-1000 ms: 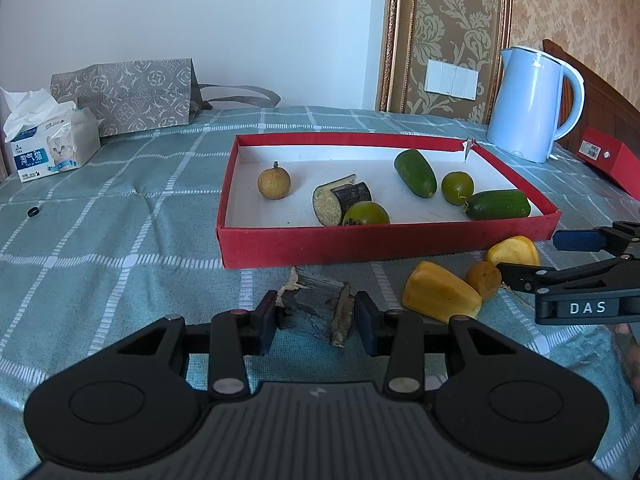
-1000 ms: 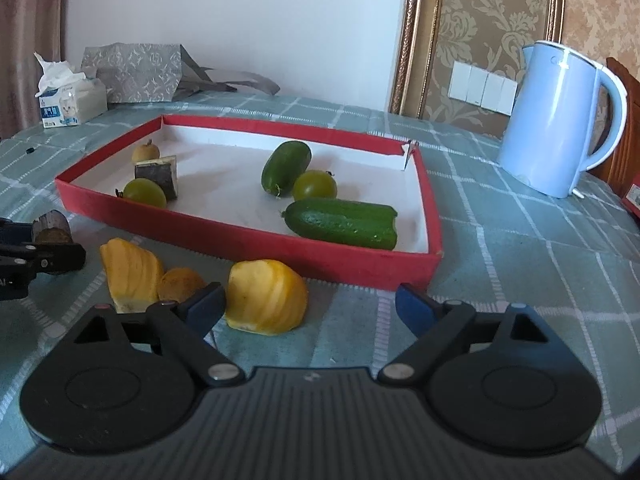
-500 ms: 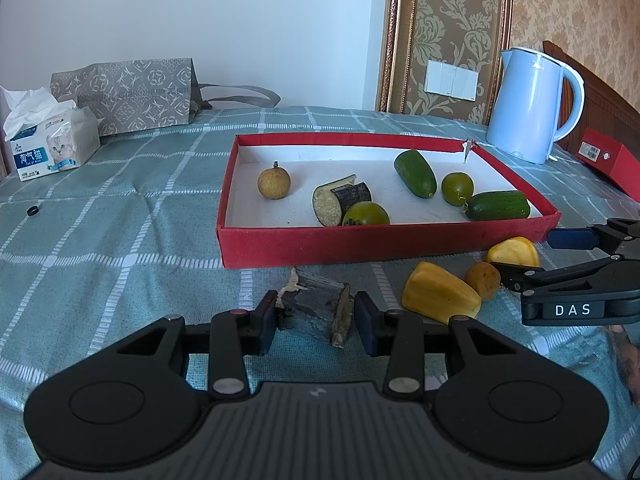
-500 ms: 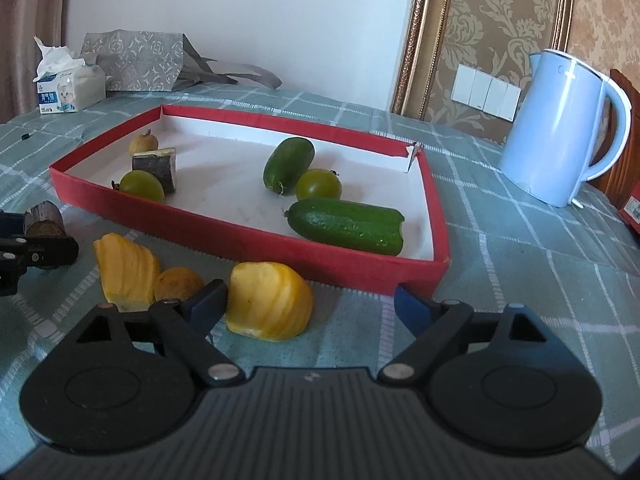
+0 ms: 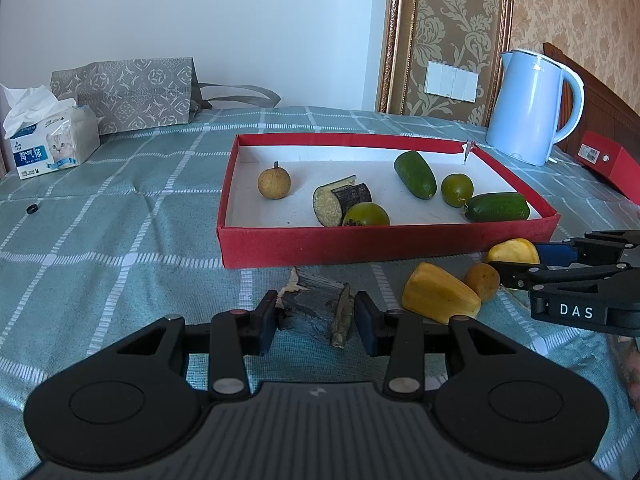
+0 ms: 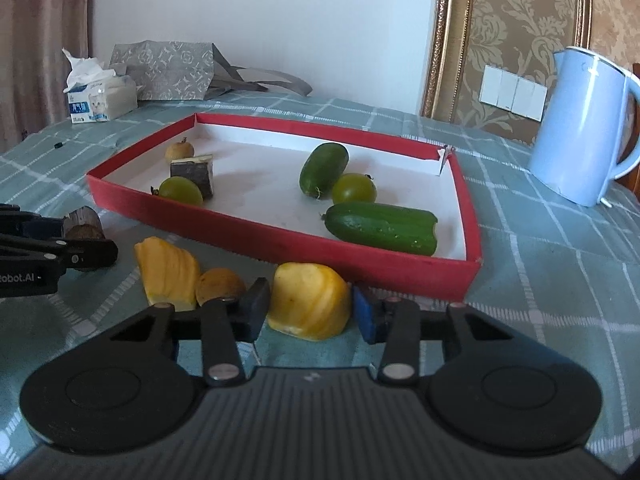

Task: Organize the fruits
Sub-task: 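Hold the log piece with the left gripper while the right gripper grasps a yellow jackfruit chunk, then lift the log piece with the left gripper and release it into the tray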

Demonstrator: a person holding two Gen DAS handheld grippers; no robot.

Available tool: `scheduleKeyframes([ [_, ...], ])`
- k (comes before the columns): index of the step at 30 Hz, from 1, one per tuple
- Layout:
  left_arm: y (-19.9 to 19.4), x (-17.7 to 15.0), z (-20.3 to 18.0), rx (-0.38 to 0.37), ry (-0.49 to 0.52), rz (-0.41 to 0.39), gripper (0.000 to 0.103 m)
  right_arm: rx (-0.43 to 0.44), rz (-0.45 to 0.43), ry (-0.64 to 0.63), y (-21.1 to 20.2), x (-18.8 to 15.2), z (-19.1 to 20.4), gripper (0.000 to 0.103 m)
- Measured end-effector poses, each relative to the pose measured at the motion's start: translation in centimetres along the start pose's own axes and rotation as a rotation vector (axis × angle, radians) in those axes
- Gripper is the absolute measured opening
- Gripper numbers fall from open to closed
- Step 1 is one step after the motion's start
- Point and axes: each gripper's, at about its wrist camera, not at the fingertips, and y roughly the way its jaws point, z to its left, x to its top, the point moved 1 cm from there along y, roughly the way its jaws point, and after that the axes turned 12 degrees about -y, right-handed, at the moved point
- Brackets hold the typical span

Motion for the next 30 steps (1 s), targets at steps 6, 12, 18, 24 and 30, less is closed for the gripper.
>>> scheduleKeyframes([
  [6, 0.0, 0.0, 0.0, -0.003, -0.004, 0.000, 0.040, -0.010, -0.008, 0.012, -0.3, -0.2, -0.2, 0.041],
  [12, -0.1, 0.0, 0.1, -0.007, -0.010, -0.001, 0.040, -0.033, -0.023, 0.007, -0.7, -0.4, -0.3, 0.041],
  [18, -0.2, 0.0, 0.3, -0.007, -0.017, -0.004, 0.037, -0.051, -0.037, 0.000, -1.1, -0.5, -0.4, 0.041],
  [24, -0.4, 0.2, 0.6, 0.023, -0.039, -0.003, 0.036, -0.053, -0.053, 0.015, -1.5, -0.5, -0.8, 0.041],
  [30, -0.4, 0.4, 0.9, 0.086, -0.055, -0.001, 0.036, -0.052, -0.063, 0.016, -1.6, -0.5, -0.7, 0.041],
])
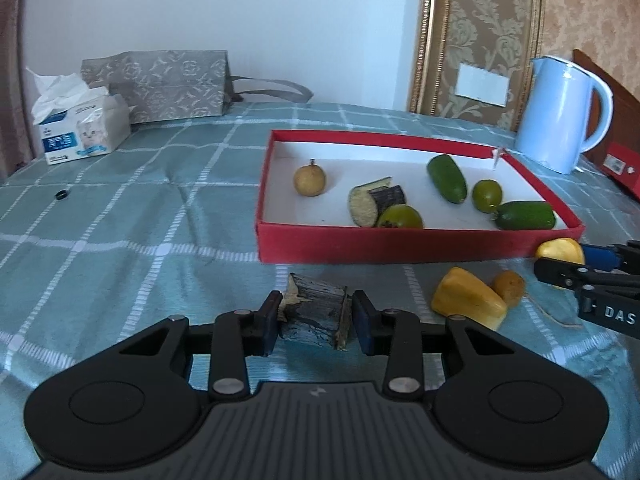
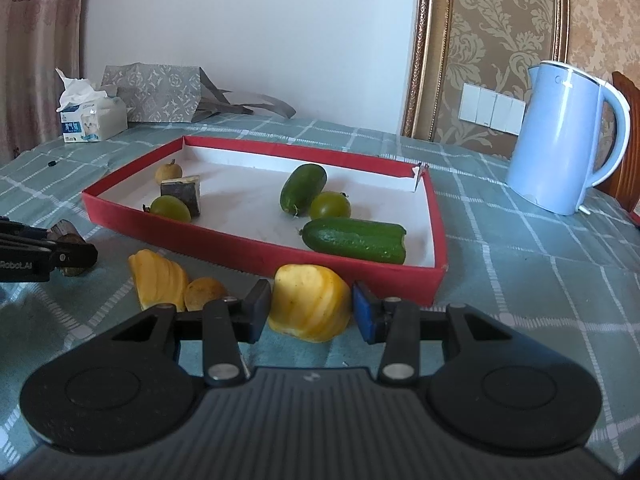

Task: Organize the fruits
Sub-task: 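Lift the log piece with the left gripper and release it into the tray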

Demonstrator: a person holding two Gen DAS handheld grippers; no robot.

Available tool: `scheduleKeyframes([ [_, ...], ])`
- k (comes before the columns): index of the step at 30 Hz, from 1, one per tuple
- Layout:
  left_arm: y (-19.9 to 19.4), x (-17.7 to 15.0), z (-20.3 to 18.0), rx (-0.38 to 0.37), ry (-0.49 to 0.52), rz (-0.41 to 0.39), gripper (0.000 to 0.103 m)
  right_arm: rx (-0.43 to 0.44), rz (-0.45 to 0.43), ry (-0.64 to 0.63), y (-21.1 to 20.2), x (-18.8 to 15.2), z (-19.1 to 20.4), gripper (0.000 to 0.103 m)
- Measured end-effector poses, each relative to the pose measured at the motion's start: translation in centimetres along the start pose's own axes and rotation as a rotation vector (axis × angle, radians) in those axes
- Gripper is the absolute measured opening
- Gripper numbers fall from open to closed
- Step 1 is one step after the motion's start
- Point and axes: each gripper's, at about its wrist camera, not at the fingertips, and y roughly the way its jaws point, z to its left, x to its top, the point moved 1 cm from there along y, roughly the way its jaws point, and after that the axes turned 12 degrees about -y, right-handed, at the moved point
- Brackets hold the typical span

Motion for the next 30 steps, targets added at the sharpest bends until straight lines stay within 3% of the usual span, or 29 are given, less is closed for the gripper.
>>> scheduleKeyframes([
  [6, -0.2, 0.3, -0.2, 0.037, 0.003, 0.000, 0.036, -0.011, -0.014, 0.000, -0.3, 0.0, -0.1, 0.041],
  [16, -1.9, 2.2, -1.9, -0.013, 0.024, -0.054, 0.036, -0.017, -0.030, 0.013, -0.6, 0.0, -0.6, 0.041],
  [24, -0.3, 4.9, -3.6, -0.008, 0.056, -0.090, 0.036, -0.018, -0.043, 0.007, -1.0, 0.1, -0.5, 0.041],
  [30, 2.9, 7.5, -5.6, 0.000, 0.091, -0.091, 0.036, -0.017, -0.037, -0.002, -0.9, 0.1, -0.4, 0.041],
])
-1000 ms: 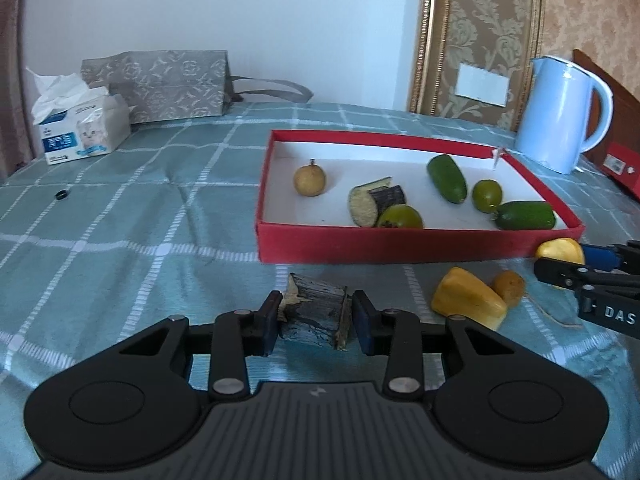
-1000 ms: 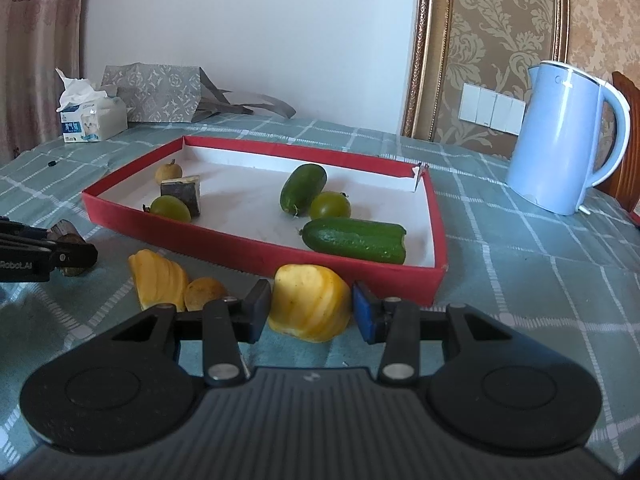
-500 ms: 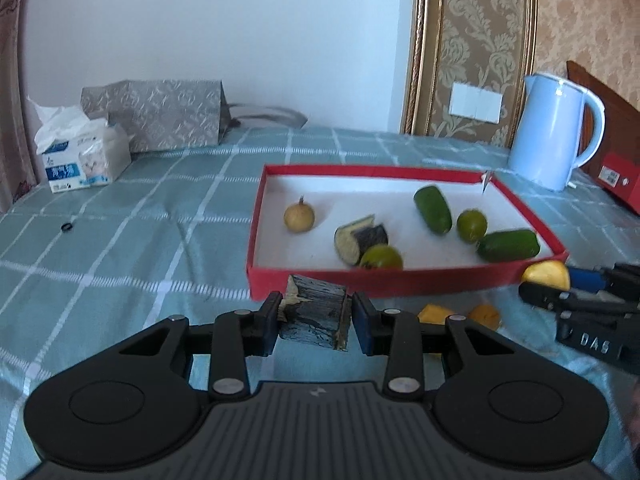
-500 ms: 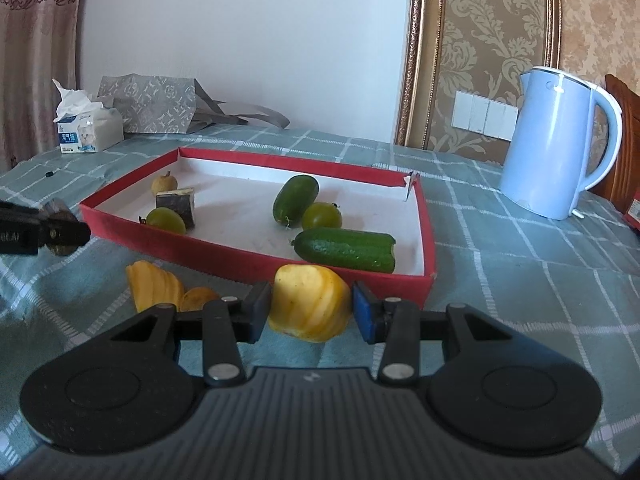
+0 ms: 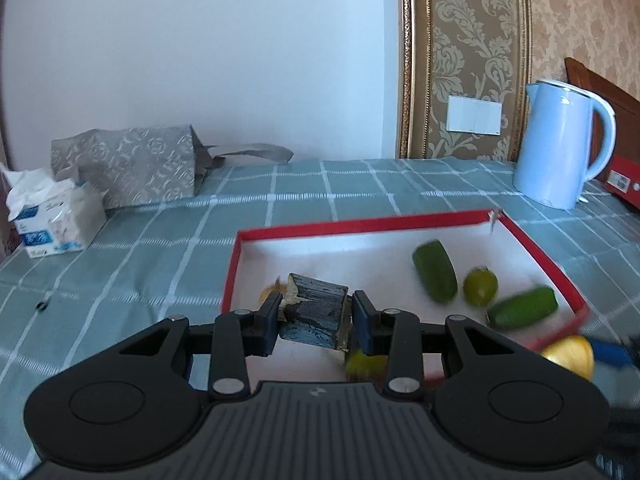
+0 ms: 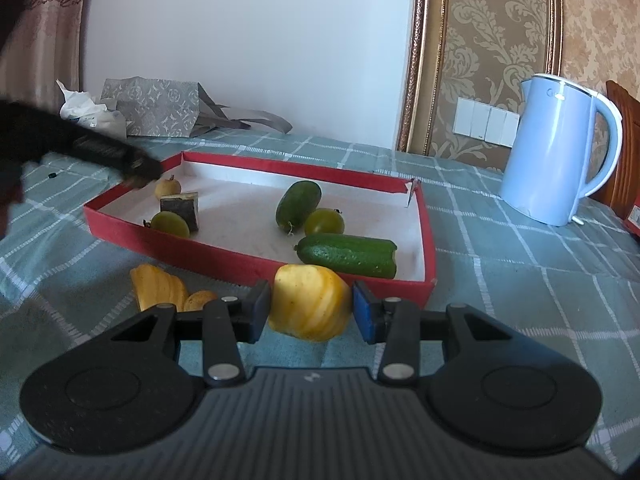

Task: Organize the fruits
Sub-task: 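Lift the log piece with the left gripper and release it into the tray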

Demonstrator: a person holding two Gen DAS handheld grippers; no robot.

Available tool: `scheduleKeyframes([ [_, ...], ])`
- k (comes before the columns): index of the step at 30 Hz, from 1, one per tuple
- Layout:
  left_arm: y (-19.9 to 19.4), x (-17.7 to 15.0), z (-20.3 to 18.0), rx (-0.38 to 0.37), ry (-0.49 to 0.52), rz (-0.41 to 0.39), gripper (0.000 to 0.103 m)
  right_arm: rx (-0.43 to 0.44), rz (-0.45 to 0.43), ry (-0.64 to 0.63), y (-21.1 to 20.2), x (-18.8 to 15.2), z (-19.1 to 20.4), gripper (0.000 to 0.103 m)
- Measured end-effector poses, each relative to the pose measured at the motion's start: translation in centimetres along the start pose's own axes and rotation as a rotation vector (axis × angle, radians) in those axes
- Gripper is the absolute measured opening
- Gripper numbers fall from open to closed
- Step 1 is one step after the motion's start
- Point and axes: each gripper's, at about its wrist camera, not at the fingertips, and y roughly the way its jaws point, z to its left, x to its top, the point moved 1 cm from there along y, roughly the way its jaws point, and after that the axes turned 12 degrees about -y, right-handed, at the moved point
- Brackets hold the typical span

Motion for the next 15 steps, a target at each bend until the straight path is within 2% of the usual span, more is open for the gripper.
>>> scheduleKeyframes([
  [5, 3.3, 1.6, -0.5, -0.006, -0.021, 0.024, 0.036, -0.001, 0.007, -0.001, 0.2, 0.0, 0.0, 0.041],
  [15, 8.8, 2.5, -1.1, 0.011, -0.018, 0.103, 0.037, 0.004, 0.047, -0.006, 1.0, -0.4, 0.1, 0.041],
])
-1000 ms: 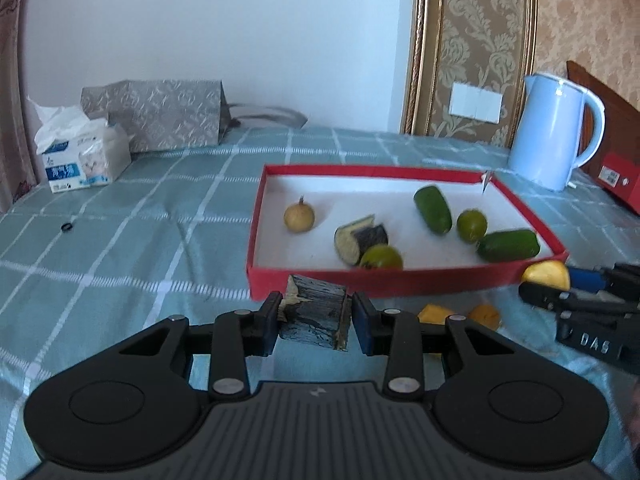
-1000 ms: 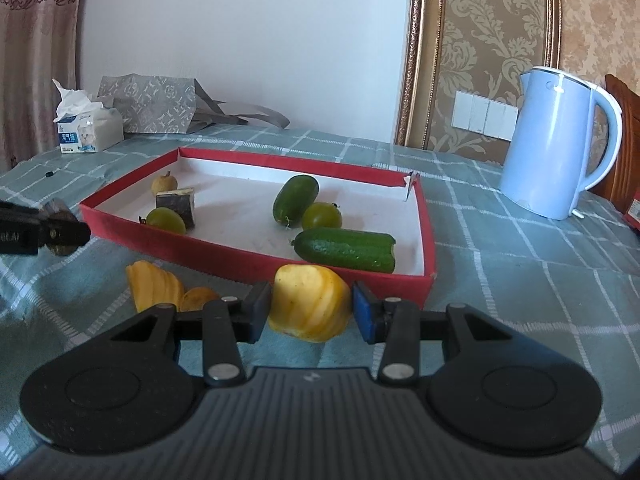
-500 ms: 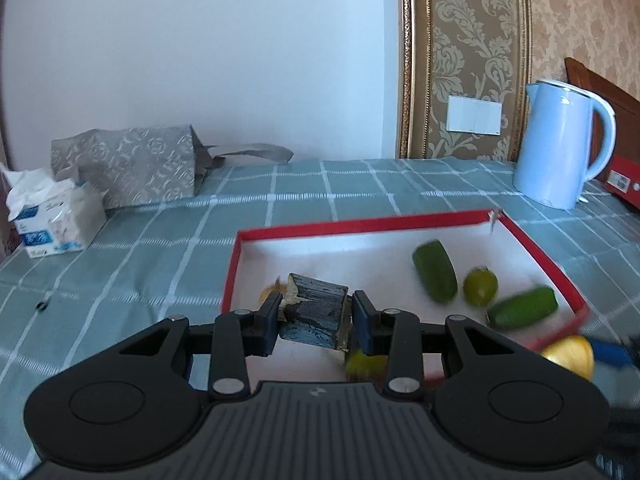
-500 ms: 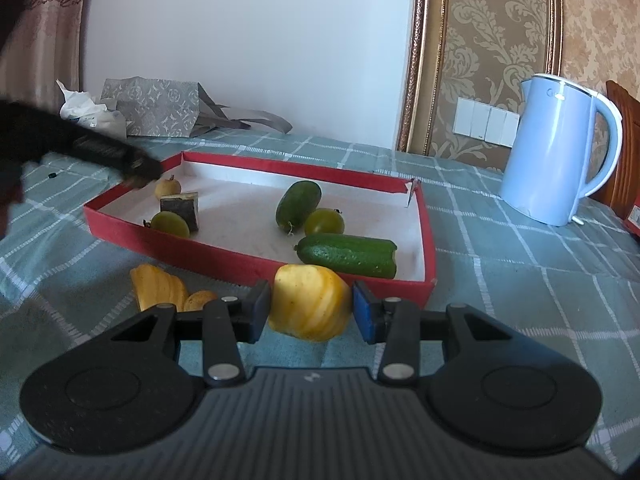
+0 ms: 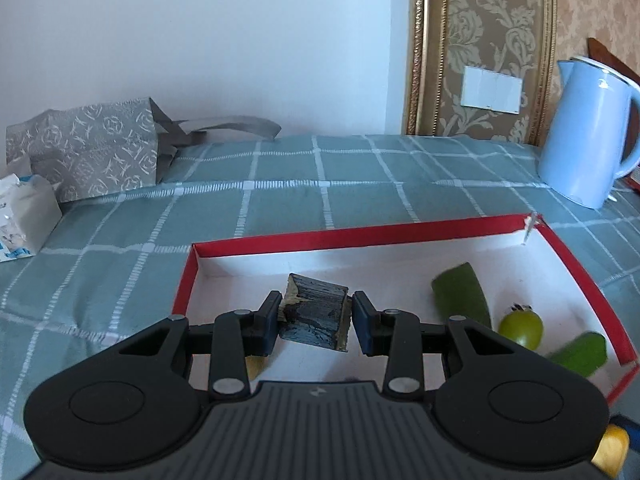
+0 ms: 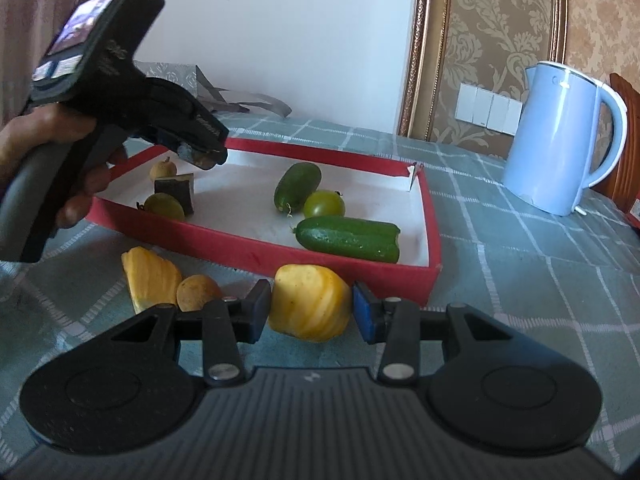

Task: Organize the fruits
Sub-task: 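Lift the log piece with the left gripper and release it into the tray, then pull the open left gripper back from the tray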

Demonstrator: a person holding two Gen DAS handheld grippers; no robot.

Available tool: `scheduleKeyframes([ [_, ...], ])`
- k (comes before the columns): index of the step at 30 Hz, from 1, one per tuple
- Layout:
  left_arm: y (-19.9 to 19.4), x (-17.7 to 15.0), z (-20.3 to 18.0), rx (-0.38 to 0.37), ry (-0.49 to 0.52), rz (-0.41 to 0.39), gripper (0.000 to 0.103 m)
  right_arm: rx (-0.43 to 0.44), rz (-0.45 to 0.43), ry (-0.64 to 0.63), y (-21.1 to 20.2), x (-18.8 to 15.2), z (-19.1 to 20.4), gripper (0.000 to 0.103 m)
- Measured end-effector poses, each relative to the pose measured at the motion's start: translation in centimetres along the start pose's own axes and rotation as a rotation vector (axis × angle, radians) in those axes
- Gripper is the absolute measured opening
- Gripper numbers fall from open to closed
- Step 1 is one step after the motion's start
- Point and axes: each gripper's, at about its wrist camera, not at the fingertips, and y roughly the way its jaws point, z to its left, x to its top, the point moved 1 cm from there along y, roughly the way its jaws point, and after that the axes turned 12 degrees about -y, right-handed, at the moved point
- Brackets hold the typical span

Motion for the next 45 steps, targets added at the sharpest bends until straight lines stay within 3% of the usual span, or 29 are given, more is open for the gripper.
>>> scheduleKeyframes([
  [2, 0.5, 0.3, 0.1, -0.003, -0.015, 0.001, 0.037, 0.002, 0.007, -0.001, 0.1, 0.0, 0.0, 0.041],
  [4, 0.5, 0.5, 0.2, -0.005, -0.020, -0.013, 0.046, 0.004, 0.008, 0.000, 0.2, 0.0, 0.0, 0.041],
  [6, 0.4, 0.8, 0.2, -0.009, -0.018, -0.033, 0.066, 0.006, 0.012, -0.001, 0.3, 0.1, 0.0, 0.041],
  [7, 0.1, 0.9, 0.3, -0.008, -0.027, -0.048, 0.068, 0.006, 0.012, -0.001, 0.3, 0.0, 0.0, 0.041],
  [15, -4.5, 0.2, 2.3, -0.010, -0.090, -0.172, 0.074, 0.010, 0.024, 0.005, 0.5, 0.0, -0.1, 0.041],
  [20, -8.3, -3.0, 3.5, 0.006, -0.081, -0.233, 0.078, 0.012, 0.028, -0.004, 0.5, 0.1, 0.1, 0.041],
  [29, -12.2, -8.5, 5.4, -0.079, -0.121, -0.112, 0.079, 0.000, 0.021, -0.007, 0.3, 0.0, 0.1, 0.041],
  [35, -11.5, -10.7, 6.1, -0.093, -0.126, 0.019, 0.084, -0.008, 0.019, 0.000, 0.0, -0.1, 0.0, 0.041],
  [39, -11.2, -11.2, 6.1, -0.085, -0.110, 0.036, 0.084, -0.008, 0.022, 0.009, 0.1, -0.1, -0.2, 0.041],
  [45, -11.0, -12.2, 4.7, -0.047, 0.005, 0.020, 0.090, -0.013, 0.018, 0.008, 0.2, -0.1, -0.2, 0.041],
])
